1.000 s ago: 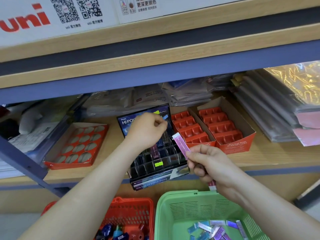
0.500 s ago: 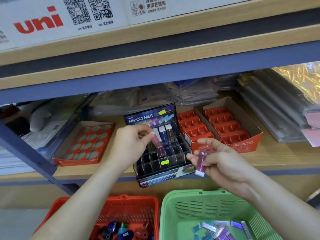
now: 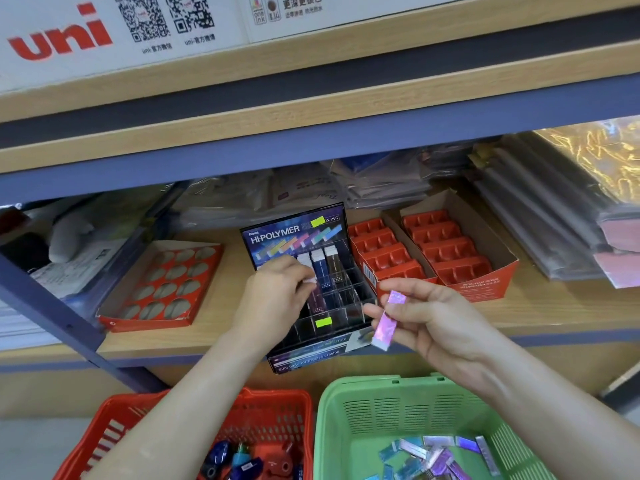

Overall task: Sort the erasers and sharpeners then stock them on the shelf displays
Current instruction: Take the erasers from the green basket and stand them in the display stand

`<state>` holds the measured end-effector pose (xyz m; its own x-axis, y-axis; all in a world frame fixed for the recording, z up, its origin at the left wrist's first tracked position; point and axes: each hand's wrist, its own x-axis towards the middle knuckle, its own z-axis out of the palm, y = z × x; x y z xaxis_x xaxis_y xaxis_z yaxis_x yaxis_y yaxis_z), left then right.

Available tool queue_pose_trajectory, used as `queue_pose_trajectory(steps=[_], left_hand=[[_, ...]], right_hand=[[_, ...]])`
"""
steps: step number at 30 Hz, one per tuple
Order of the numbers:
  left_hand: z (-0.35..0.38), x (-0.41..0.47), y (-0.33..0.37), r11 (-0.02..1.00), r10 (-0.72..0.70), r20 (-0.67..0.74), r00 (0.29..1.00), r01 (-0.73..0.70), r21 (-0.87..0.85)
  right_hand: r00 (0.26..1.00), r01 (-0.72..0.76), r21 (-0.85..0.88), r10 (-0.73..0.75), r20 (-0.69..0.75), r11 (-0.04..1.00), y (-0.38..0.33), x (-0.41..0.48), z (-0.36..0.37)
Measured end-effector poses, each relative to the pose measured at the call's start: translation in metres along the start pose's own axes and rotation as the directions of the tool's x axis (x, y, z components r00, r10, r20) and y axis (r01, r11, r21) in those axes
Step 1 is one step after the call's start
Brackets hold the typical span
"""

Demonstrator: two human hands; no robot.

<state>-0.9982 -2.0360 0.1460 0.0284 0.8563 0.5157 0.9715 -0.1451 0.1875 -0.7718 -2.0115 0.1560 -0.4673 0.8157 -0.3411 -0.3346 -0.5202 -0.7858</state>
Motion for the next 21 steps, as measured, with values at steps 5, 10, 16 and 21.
queue_pose_trajectory(steps=[5, 10, 16, 21], left_hand=[[-0.012, -0.008, 0.03, 0.856, -0.356, 0.024, 0.934, 0.336, -0.392], [-0.025, -0.034, 0.074, 0.313, -0.474, 0.376, 0.796, 0.551, -0.773], [-0.028, -0.047, 0.072, 0.158, -0.566, 0.414, 0.713, 0.587, -0.794], [-0.044, -0.029, 0.041, 0.534, -0.621, 0.1, 0.778, 0.513, -0.673]], right_hand=[[1.0, 0.017, -0.012, -0.017, 0.001, 1.0, -0.003, -0.002, 0.001], [0.999, 0.032, 0.082, -0.033, 0.01, 0.996, 0.002, 0.0, 0.003], [0.995, 0.094, -0.15, -0.089, 0.04, 0.984, 0.012, -0.003, 0.006], [0.927, 0.322, -0.825, -0.332, 0.175, 0.465, 0.018, 0.001, -0.001]])
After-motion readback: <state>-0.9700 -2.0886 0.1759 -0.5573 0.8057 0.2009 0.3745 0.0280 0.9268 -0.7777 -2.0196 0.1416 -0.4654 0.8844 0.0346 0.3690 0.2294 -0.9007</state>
